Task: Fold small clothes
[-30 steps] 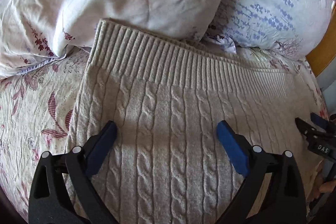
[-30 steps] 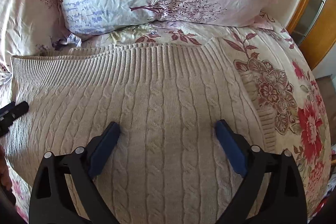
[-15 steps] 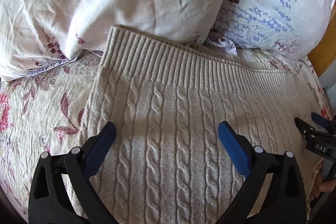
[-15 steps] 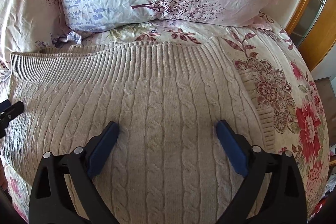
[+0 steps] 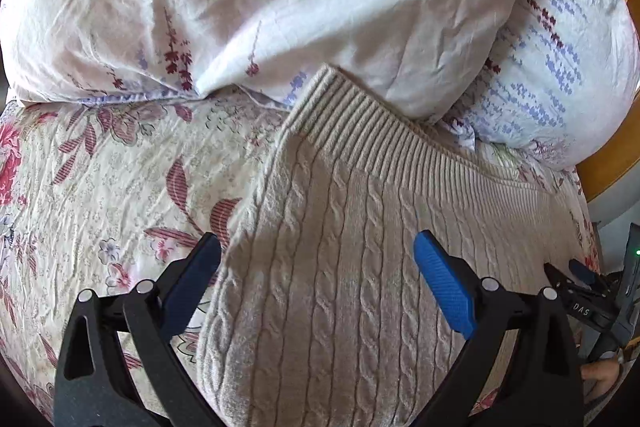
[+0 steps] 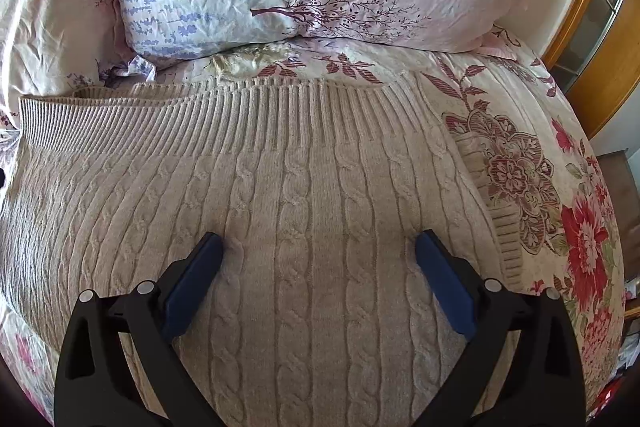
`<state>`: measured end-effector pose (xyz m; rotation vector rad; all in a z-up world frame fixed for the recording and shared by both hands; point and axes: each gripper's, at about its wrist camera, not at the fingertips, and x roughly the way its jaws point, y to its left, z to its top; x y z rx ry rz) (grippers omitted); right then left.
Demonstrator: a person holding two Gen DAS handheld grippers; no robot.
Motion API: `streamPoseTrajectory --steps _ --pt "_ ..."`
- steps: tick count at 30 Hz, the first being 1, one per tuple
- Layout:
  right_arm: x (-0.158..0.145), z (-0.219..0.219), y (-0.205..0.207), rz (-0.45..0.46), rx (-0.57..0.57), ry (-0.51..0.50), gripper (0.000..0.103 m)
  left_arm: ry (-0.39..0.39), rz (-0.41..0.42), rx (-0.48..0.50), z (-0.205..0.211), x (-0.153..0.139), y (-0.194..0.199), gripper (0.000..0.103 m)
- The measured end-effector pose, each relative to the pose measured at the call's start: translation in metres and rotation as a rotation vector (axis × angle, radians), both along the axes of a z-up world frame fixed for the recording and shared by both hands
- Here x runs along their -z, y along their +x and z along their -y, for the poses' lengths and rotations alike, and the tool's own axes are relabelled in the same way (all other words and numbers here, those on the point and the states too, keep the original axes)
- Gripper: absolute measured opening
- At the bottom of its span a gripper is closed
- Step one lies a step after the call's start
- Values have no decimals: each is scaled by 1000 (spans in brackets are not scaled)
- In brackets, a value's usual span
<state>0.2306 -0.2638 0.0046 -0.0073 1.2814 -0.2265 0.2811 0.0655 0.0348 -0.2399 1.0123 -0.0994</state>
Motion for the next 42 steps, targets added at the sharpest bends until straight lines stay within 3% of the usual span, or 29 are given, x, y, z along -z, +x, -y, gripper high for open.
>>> streamPoseTrajectory --steps 3,8,12,15,19,20,23,25,27,33,34,37,42 --pt "-1 0 -5 7 0 0 100 -4 -62 6 2 18 1 96" --pt "-5 3 -8 22 6 13 102 -11 -58 23 0 22 2 96" --pt "-29 18 -19 139 60 -11 101 -148 -49 -72 -27 20 -1 93" --pt "-35 43 -23 161 141 7 101 -229 -58 -74 -38 22 2 92" --pt "-36 68 -28 167 239 58 101 -366 -76 -49 -42 26 10 76" --pt "-37 68 -29 166 241 62 101 -414 -84 -51 -43 28 12 69" --pt "-37 63 -29 163 222 60 101 -501 -85 -91 -49 33 14 62" --pt "-38 60 -30 168 212 69 101 -525 -96 -126 -58 37 13 52" --pt "-38 57 -32 173 208 78 101 -538 -102 -143 -68 38 12 49" --pt "-35 56 -30 167 211 98 101 -479 -116 -71 -47 32 20 58" --pt "-35 56 -30 167 212 100 101 -494 -120 -66 -45 33 20 57" --pt "-35 57 -30 167 220 105 101 -568 -147 -73 -47 41 17 38" --pt "-32 60 -29 158 241 123 101 -621 -155 -110 -56 48 13 36"
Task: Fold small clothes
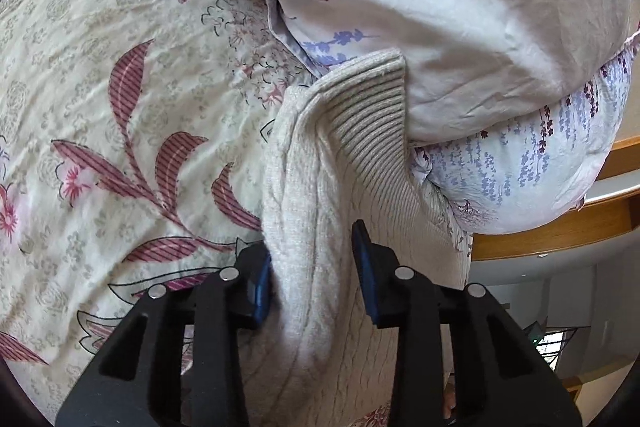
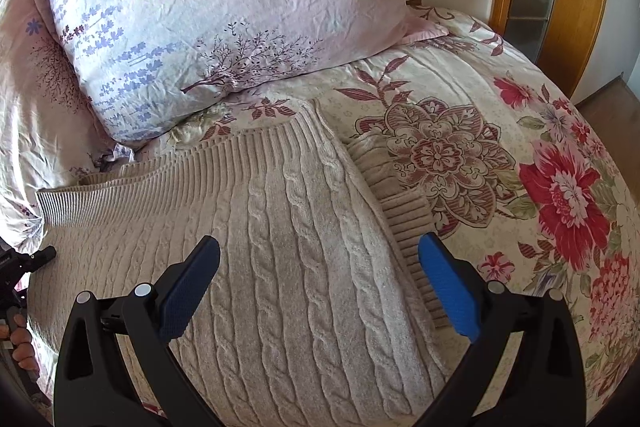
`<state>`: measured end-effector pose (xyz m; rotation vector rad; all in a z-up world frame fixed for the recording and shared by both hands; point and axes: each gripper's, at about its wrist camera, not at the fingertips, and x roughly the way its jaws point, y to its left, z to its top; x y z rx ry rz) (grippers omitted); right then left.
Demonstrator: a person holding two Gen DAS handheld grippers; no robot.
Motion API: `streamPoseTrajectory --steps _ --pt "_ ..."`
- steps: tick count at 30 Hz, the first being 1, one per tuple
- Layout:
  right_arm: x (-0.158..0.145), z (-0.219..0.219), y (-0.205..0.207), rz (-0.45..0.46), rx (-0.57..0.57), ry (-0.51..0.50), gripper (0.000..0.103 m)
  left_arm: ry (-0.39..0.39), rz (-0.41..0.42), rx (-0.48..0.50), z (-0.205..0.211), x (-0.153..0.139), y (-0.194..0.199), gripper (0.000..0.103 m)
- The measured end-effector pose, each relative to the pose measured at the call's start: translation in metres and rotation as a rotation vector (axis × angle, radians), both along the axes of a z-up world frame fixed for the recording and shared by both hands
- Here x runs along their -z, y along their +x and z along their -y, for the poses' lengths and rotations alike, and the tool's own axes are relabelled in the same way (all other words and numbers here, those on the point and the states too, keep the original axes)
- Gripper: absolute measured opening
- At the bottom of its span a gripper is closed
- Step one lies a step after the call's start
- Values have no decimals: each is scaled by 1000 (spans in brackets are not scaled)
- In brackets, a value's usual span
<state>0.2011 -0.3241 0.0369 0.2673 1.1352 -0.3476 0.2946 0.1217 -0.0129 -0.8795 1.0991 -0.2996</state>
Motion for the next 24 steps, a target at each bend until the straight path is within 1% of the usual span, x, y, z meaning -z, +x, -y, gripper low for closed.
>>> streamPoseTrajectory --steps 1,2,3,5,6,8,12,15,17,20,22,24 --pt "0 0 0 0 4 4 101 10 0 3 -1 -1 0 36" --pt "-1 1 -1 3 8 8 101 30 3 6 1 -3 0 32" --pt "-2 1 -2 7 9 11 101 42 1 9 3 -3 -1 26" --pt "-6 2 -6 18 10 7 101 2 8 -11 7 -4 -1 22" --pt "-9 2 -9 23 12 5 101 -29 17 -22 6 -6 -4 22" --pt "-13 5 -15 36 19 5 101 -61 37 -24 7 -15 -8 21" --pt "-19 18 -29 48 45 22 101 -102 84 -15 20 -41 -16 20" --pt "-23 31 -39 55 60 40 101 -146 125 -6 39 -64 -23 20" --pt "-26 41 -46 61 64 46 101 -187 146 11 58 -80 -28 20" --pt "-32 57 -57 70 70 52 101 -242 166 40 102 -98 -29 20" --pt "-36 69 -66 75 83 56 101 -295 163 57 136 -104 -26 20" --pt "-40 82 -79 79 103 57 101 -321 149 78 173 -105 -22 20"
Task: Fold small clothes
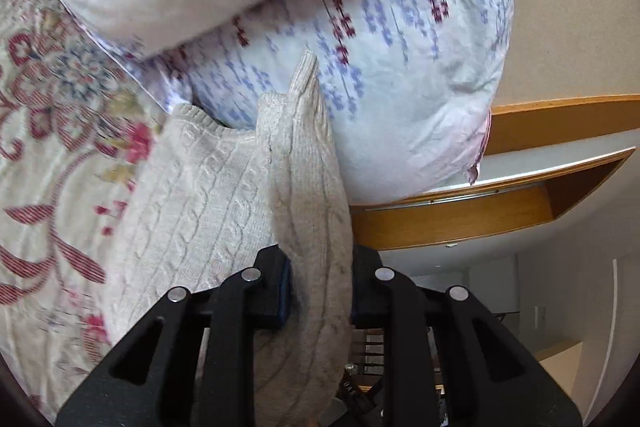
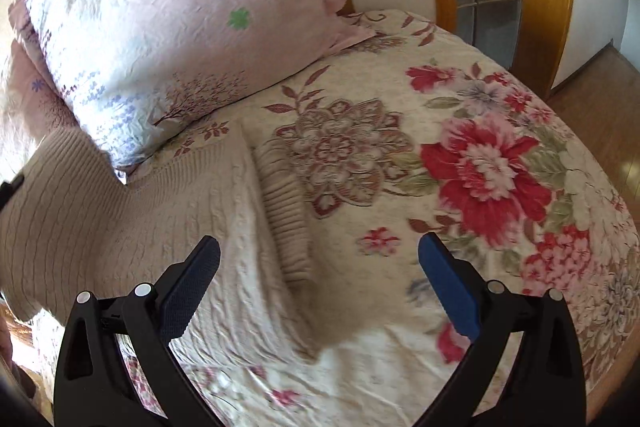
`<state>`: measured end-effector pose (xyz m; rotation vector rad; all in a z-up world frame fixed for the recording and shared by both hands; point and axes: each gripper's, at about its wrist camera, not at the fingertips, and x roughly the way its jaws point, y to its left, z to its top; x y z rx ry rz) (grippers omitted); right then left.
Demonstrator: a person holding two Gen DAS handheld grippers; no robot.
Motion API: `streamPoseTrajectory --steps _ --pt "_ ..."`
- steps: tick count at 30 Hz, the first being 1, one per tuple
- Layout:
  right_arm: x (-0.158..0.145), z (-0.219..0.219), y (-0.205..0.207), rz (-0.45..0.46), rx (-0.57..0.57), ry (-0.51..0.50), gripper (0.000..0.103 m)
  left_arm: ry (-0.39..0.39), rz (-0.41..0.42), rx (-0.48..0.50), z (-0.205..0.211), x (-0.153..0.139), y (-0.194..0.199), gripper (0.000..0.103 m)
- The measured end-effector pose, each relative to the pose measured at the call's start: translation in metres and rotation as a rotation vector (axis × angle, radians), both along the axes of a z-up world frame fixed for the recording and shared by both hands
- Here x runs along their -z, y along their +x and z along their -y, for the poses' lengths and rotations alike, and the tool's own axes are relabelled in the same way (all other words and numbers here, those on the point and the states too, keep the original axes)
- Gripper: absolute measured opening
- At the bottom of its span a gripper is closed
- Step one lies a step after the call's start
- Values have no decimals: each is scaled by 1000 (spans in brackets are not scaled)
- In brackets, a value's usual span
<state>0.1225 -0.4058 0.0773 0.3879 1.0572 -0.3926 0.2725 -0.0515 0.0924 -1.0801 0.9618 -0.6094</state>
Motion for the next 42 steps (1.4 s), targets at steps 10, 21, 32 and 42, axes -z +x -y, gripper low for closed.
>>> streamPoseTrajectory --steps 10,21,32,42 --pt "-13 55 -68 -17 136 -3 101 33 -135 117 136 42 11 18" --pt "-18 76 -67 28 121 104 101 55 72 307 176 -1 8 72" --pt "13 40 31 18 -76 515 80 692 200 110 71 -9 -21 87" --pt "20 -2 70 -42 -197 396 11 700 96 54 39 18 -32 87"
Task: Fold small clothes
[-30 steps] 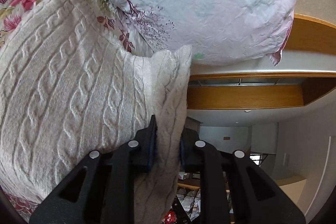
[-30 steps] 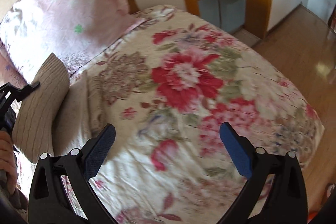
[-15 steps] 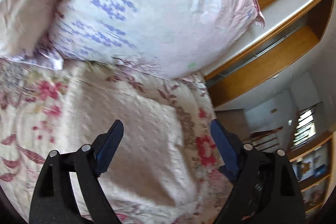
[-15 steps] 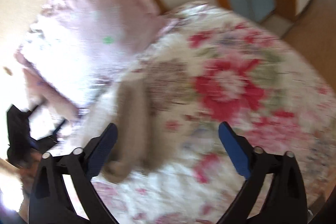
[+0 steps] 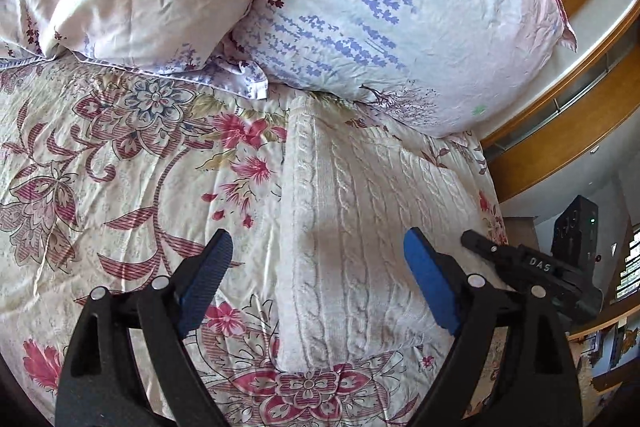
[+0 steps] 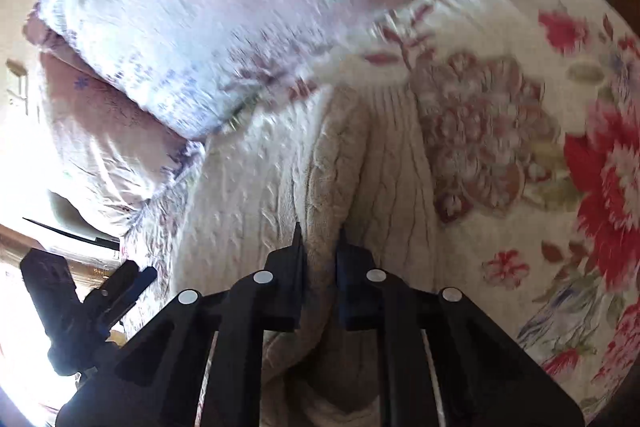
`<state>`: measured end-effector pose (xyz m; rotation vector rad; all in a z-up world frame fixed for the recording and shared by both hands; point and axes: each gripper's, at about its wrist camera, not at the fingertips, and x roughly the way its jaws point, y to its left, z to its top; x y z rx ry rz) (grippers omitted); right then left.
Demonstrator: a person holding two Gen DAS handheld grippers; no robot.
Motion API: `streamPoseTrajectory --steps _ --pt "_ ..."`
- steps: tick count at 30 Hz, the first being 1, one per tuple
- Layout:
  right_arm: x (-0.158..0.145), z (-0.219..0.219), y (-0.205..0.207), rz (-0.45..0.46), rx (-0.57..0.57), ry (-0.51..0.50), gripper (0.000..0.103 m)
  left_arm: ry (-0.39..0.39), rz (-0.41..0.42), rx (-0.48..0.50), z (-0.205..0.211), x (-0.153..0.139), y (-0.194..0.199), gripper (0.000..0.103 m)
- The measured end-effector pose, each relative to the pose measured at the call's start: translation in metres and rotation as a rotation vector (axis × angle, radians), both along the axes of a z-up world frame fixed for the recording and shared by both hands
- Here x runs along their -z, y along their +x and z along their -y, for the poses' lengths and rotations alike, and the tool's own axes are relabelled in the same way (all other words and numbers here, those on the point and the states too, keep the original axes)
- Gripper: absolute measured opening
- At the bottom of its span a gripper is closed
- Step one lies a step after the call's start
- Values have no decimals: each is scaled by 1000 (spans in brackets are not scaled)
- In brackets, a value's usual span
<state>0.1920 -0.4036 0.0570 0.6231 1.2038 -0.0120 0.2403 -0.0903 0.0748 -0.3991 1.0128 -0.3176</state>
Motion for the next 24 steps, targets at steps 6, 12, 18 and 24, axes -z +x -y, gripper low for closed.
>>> streamPoseTrajectory --steps 6,12,18,24 --pt "1 36 -5 -43 134 -96 11 13 28 21 4 -1 3 87" --pt "11 48 -16 -91 178 -7 97 -8 8 87 18 8 16 92" --pt "33 70 -21 -136 200 175 97 -67 -80 144 32 26 41 97" --pt "46 65 -27 -130 181 259 98 -117 -154 183 44 45 60 97"
